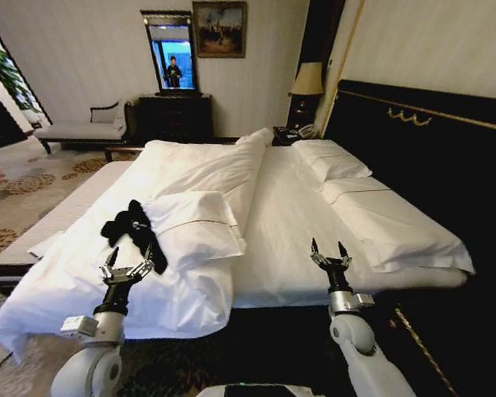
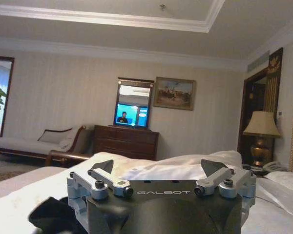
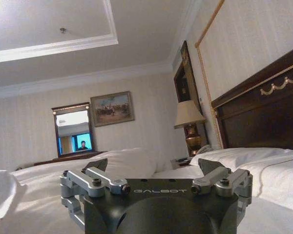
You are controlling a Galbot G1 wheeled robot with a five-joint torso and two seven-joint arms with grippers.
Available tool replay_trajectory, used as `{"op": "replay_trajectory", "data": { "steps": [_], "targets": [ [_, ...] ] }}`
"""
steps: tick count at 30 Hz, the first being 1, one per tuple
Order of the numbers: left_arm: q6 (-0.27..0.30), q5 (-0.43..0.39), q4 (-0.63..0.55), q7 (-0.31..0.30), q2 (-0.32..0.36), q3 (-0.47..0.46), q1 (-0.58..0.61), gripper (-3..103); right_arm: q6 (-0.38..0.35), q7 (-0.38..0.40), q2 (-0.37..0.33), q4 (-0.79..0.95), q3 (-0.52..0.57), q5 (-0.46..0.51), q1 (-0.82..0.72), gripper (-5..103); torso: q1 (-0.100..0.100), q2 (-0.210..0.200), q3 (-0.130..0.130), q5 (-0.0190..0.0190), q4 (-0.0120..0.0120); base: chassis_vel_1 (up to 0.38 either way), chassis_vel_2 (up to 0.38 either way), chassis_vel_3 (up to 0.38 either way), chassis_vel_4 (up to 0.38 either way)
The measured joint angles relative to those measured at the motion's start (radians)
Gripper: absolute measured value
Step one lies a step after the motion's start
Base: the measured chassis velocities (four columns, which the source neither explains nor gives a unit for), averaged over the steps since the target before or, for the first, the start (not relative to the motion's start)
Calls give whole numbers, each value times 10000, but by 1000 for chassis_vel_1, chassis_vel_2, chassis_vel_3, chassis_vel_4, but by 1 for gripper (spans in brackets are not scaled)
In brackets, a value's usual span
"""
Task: Fold the clothes on the bed.
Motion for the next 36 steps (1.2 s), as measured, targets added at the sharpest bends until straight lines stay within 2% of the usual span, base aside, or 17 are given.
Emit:
{"op": "replay_trajectory", "data": {
  "steps": [3,7,10,11,13,14,16,18,20,22,24,27,29,32,34,36],
  "targets": [
    [-28,-14,-74,-2,-6,-100,59,100,12,17,-68,-73,-150,118,132,100,0,0,1,1,1,45,44,-41,-52],
    [-80,-47,-388,-61,-9,-475,189,100,-7,24,-576,-187,-684,917,708,100,-1,-2,2,17,-2,0,0,0,0],
    [-81,-149,-635,-204,-34,-757,343,100,-538,-254,-1431,-58,-1347,2998,1442,100,0,-2,2,7,-4,-54,-44,23,29],
    [-81,-149,-635,-204,-34,-757,343,100,-538,-254,-1431,-58,-1347,2998,1442,100,0,-2,2,7,-4,-51,-35,12,7],
    [-81,-152,-749,-241,-89,-868,451,100,-1080,-337,-1779,99,-1766,4460,2001,100,0,-2,2,9,-3,0,0,0,0],
    [-84,-103,-869,-268,-178,-925,573,100,-1552,-348,-1996,196,-2275,5915,2711,100,0,-2,2,2,1,0,0,0,0],
    [-106,5,-1035,-283,-311,-948,741,100,-2046,-247,-2137,222,-2837,7325,3505,100,0,-1,2,-1,7,0,0,0,0],
    [-119,45,-1091,-286,-355,-957,801,100,-2169,-179,-2164,214,-2985,7643,3720,100,0,-1,2,1,7,0,0,0,0],
    [-189,171,-1293,-290,-514,-1023,1034,100,-2806,191,-2266,-16,-3793,8784,4771,100,0,-1,1,4,5,0,0,0,0],
    [-249,228,-1375,-294,-630,-1124,1180,100,-3275,502,-2289,-346,-4414,9401,5634,100,-1,-1,2,6,-1,0,0,0,0],
    [-260,245,-1382,-293,-657,-1149,1208,100,-3344,546,-2284,-434,-4542,9503,5814,100,0,-1,2,6,-3,0,0,0,0],
    [-383,347,-1342,-312,-885,-1277,1339,100,-3532,656,-1877,-1566,-5730,9863,7228,100,0,-2,3,4,-1,0,0,0,0],
    [-407,362,-1333,-316,-929,-1294,1369,100,-3542,657,-1772,-1747,-5900,9882,7396,100,1,-2,2,3,1,0,0,0,0],
    [-462,379,-1305,-319,-1039,-1426,1489,100,-3779,708,-1072,-2669,-6801,9996,8263,100,0,-2,2,3,3,0,0,0,0],
    [-465,377,-1292,-322,-1047,-1472,1499,100,-3840,746,-946,-2815,-6943,10003,8404,100,1,-2,2,3,3,0,0,0,0],
    [-471,313,-1218,-331,-1056,-1670,1508,100,-4000,853,-342,-3460,-7491,9946,8920,100,-1,-2,1,3,2,0,0,0,0]
  ]
}}
